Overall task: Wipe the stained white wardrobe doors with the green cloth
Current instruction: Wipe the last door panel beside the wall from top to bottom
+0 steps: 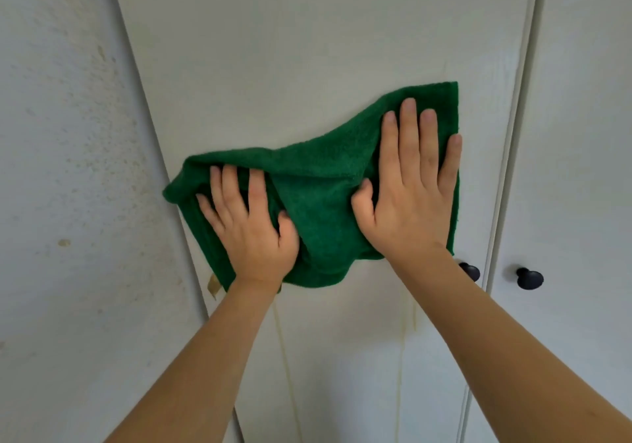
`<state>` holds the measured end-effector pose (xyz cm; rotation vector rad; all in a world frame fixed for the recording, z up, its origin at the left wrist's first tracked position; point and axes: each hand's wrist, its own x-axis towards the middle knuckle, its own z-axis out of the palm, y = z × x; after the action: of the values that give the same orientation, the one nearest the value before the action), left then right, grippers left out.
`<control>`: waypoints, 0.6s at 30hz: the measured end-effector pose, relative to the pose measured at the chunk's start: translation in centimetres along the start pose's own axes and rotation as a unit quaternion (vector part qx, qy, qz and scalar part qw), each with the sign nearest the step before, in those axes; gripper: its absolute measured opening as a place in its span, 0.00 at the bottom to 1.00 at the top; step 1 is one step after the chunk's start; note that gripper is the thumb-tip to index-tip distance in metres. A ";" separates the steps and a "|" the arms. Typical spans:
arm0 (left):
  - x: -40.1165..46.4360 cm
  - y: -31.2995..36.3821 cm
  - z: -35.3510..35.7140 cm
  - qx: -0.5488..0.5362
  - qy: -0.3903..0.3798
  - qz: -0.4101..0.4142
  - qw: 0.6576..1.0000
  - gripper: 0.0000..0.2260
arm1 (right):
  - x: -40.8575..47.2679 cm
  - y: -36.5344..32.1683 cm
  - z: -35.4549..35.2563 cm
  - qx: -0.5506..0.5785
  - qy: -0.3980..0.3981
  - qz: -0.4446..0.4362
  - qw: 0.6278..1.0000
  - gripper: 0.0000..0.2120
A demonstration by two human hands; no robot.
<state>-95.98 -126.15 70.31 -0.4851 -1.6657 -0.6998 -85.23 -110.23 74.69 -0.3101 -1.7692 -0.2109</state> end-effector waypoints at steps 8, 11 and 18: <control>-2.4 -1.8 0.1 0.015 0.014 -0.039 0.999 0.30 | -0.7 -0.3 0.4 0.002 0.011 -0.002 1.000 0.35; -6.5 -2.4 -0.1 0.032 -0.030 -0.065 0.997 0.30 | -2.1 -0.8 0.8 -0.002 -0.001 -0.034 0.999 0.36; -0.6 -3.0 -1.1 0.024 -0.014 -0.046 0.999 0.31 | -2.6 -1.0 0.9 -0.008 -0.017 -0.041 0.999 0.35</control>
<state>-97.07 -129.04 69.25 -0.3876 -1.7356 -0.7225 -85.84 -111.13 71.95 -0.2555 -1.8160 -0.2801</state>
